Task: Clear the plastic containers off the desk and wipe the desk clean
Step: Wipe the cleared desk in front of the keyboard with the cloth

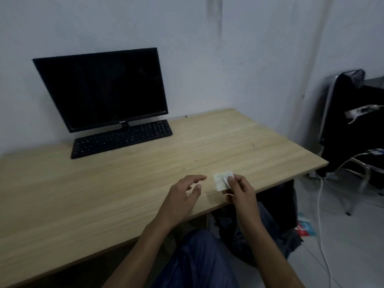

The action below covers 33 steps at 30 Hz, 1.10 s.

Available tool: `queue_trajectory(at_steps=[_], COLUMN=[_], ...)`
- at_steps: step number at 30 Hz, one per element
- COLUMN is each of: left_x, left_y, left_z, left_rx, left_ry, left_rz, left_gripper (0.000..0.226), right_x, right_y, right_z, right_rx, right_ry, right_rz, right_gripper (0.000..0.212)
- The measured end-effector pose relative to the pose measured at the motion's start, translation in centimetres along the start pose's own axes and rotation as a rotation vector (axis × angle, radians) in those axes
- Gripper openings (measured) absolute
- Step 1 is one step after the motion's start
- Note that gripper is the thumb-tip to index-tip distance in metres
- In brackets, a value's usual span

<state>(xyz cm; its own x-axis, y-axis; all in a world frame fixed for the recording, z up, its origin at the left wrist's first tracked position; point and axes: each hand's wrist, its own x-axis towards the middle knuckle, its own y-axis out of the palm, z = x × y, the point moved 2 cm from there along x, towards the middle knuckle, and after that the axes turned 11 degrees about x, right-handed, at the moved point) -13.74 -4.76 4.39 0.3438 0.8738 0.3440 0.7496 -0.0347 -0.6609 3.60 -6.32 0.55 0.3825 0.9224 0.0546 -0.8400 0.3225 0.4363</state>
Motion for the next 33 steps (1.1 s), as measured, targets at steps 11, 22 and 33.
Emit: queue_trajectory(at_steps=[11, 22, 33], left_x=[1.3, 0.6, -1.1], left_y=[11.4, 17.9, 23.6], left_z=[-2.8, -2.1, 0.9], left_rx=[0.184, 0.302, 0.456], left_ry=[0.283, 0.311, 0.108], left_rz=[0.231, 0.438, 0.606], left_gripper=[0.029, 0.032, 0.030], right_x=[0.4, -0.3, -0.2], right_y=[-13.8, -21.3, -23.1], right_z=[0.5, -2.9, -4.6], right_rx=[-0.168, -0.222, -0.385], right_ry=[-0.028, 0.172, 0.138], right_rz=[-0.206, -0.285, -0.222], right_gripper=[0.016, 0.012, 0.009])
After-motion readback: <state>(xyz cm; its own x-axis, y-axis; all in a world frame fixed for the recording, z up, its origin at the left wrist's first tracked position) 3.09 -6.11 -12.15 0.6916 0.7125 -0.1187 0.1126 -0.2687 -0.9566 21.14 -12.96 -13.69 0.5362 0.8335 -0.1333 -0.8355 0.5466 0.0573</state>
